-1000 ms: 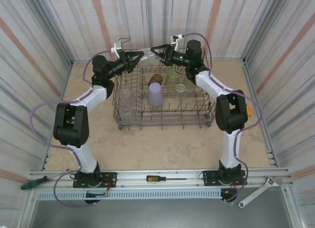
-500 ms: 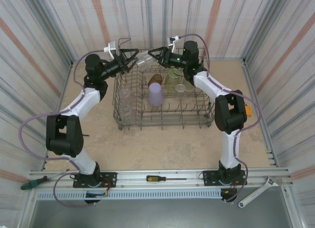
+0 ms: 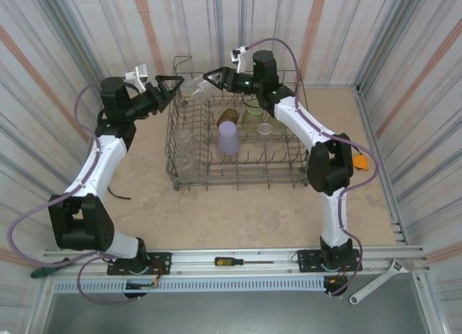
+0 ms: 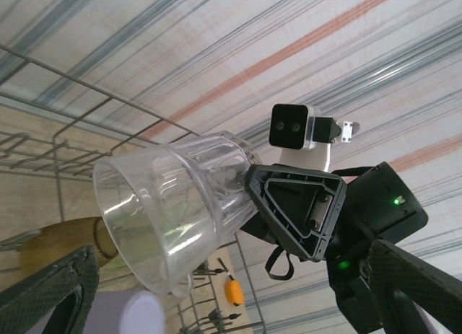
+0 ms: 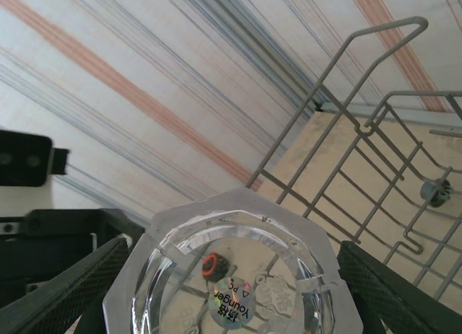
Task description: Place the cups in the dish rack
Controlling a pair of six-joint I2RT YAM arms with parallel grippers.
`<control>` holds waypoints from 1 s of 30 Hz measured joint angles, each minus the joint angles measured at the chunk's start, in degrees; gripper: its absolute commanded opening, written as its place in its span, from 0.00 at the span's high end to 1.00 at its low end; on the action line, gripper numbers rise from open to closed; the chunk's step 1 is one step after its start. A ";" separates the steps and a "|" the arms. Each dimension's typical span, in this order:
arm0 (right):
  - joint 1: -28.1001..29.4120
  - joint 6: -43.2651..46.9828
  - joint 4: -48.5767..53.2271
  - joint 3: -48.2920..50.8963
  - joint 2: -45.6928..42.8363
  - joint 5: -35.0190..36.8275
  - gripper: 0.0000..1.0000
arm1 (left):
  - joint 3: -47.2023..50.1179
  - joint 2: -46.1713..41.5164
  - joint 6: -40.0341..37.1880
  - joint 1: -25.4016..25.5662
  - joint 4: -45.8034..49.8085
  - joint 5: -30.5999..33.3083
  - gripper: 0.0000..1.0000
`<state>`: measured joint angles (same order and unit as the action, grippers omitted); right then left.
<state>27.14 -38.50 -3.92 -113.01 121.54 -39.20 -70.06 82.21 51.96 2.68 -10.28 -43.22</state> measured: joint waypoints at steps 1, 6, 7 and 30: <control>0.48 1.36 1.27 -0.94 0.55 0.81 0.58 | 0.00 -0.63 -0.87 -0.35 1.20 0.26 0.01; 2.97 8.46 8.15 -4.87 3.54 5.92 0.58 | 0.00 -3.08 -5.42 -2.03 7.54 2.16 0.01; 3.39 9.68 9.35 -5.40 3.98 6.88 0.58 | 0.00 -3.43 -6.19 -2.27 8.66 2.58 0.01; 11.63 33.68 19.58 -14.62 13.40 26.60 0.57 | 1.57 -12.39 -17.11 -7.26 25.49 7.37 0.01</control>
<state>38.76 -4.82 15.66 -127.63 134.93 -12.60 -68.49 69.82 34.85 -4.58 15.20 -35.86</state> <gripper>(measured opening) 0.730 0.986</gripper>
